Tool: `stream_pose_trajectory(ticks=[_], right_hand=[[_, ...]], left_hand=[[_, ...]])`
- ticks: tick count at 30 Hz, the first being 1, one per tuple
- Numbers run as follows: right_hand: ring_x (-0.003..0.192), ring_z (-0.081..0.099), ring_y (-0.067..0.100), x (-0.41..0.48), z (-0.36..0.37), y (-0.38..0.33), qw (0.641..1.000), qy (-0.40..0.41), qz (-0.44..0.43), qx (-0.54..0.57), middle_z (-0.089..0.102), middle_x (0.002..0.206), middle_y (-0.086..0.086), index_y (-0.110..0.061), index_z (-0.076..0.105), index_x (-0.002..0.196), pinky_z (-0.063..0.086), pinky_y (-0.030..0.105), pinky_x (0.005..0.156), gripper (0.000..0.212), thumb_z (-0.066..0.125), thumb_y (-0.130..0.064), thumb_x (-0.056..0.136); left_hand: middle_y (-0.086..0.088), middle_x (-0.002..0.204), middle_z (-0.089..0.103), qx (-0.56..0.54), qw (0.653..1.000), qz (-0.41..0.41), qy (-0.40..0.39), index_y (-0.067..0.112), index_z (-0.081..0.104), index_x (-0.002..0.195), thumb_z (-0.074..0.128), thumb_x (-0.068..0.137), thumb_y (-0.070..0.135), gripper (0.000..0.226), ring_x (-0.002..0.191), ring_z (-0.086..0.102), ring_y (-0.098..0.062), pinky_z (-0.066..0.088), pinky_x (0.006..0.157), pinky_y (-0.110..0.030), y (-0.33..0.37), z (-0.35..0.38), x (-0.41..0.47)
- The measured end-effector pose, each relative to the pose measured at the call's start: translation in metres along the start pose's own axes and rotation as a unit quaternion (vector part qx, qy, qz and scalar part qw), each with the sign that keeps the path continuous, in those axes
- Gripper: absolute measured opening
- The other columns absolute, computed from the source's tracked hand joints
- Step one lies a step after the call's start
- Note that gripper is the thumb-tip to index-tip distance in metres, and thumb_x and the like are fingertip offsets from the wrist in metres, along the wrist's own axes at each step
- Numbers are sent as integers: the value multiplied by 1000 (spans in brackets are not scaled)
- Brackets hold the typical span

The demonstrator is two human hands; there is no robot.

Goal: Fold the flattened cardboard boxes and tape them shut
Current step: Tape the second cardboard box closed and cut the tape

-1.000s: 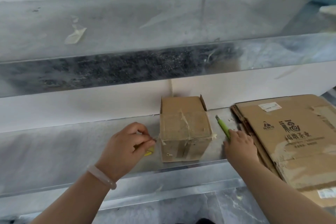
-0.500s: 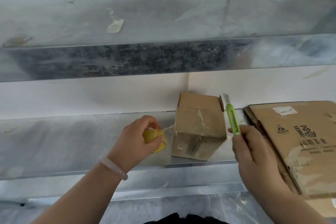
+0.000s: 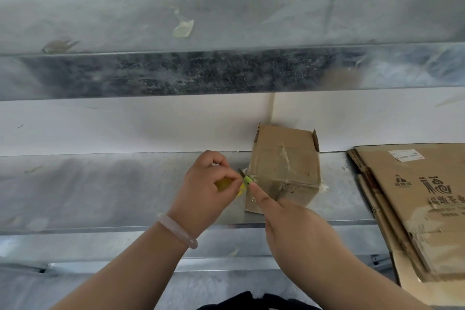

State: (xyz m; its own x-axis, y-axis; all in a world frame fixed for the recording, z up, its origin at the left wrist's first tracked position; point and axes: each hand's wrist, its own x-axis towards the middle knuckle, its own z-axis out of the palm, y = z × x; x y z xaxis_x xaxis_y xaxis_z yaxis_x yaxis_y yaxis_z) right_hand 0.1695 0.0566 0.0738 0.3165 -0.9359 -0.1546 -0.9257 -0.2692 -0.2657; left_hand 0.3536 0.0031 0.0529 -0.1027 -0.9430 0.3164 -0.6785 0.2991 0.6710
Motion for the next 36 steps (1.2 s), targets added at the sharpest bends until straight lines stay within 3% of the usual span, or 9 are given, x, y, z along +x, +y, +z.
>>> stream_pose_trajectory(ticks=[4, 12, 15, 20, 22, 25, 29, 33, 36], right_hand=[[65, 43, 18, 0, 4, 1, 1000, -23, 10, -18, 30, 81, -5, -41, -33, 136, 49, 31, 62, 85, 39, -13, 98], [73, 44, 24, 2, 10, 6, 999, -36, 3, -15, 30, 78, -7, -45, -2, 152, 39, 31, 60, 74, 38, -14, 98], [74, 51, 17, -13, 9, 18, 998, -20, -39, 35, 44, 88, -10, -51, -4, 149, 48, 33, 65, 67, 35, -24, 101], [49, 53, 8, -44, 3, 51, 959, 212, -139, 125, 64, 72, -10, -39, 41, 136, 34, 13, 41, 47, 47, -30, 91], [47, 52, 6, -50, 9, 72, 920, 317, -129, 189, 61, 68, -8, -43, 38, 135, 39, 17, 40, 43, 47, -29, 95], [64, 58, 7, -45, 21, 103, 900, 370, -19, 230, 60, 87, -4, -50, 34, 131, 45, 23, 54, 42, 43, -24, 100], [88, 50, 4, -13, 50, 152, 921, 244, 211, 220, 52, 116, -1, -41, 41, 134, 42, 33, 74, 44, 45, -16, 98], [92, 44, 15, 23, 68, 176, 953, 120, 245, 131, 49, 116, 3, -30, 43, 144, 40, 31, 80, 56, 45, -4, 94], [103, 44, 17, 37, 73, 180, 971, 47, 234, -2, 48, 112, -4, -36, 37, 147, 42, 31, 85, 63, 45, -8, 91]], left_hand=[[18, 93, 48, -7, 1000, -22, 20, 25, 72, 71, 75, 78, 16, 12, 90, 50, 5, 36, 71, -1, 3, 1, 1], [15, 95, 46, 28, 999, -19, 27, 19, 72, 78, 72, 82, 19, 3, 94, 49, 5, 32, 74, 1, -10, -3, 0], [8, 101, 47, 72, 995, -37, 54, 16, 70, 82, 70, 84, 18, 3, 83, 47, -1, 34, 74, -4, -31, -8, 2], [-4, 103, 56, 165, 984, -37, 58, 11, 73, 81, 74, 80, 9, 3, 71, 61, -23, 51, 75, -37, -64, -2, 8], [-8, 100, 61, 195, 979, -35, 43, 10, 74, 79, 77, 78, 7, 5, 70, 64, -28, 52, 74, -42, -76, 8, 6], [-4, 96, 66, 223, 975, -23, 13, 13, 73, 77, 71, 82, 14, 5, 80, 65, -28, 48, 76, -41, -89, 24, -6], [1, 92, 65, 203, 979, 12, -25, 17, 68, 68, 48, 83, 27, 26, 72, 64, -21, 47, 67, -33, -97, 39, -32], [-1, 97, 65, 180, 983, 9, -44, 14, 68, 71, 48, 84, 26, 27, 81, 64, -21, 48, 77, -31, -104, 41, -40], [-5, 100, 67, 170, 983, -28, -60, 9, 70, 84, 69, 81, 15, 7, 87, 65, -29, 52, 77, -36, -102, 38, -39]])
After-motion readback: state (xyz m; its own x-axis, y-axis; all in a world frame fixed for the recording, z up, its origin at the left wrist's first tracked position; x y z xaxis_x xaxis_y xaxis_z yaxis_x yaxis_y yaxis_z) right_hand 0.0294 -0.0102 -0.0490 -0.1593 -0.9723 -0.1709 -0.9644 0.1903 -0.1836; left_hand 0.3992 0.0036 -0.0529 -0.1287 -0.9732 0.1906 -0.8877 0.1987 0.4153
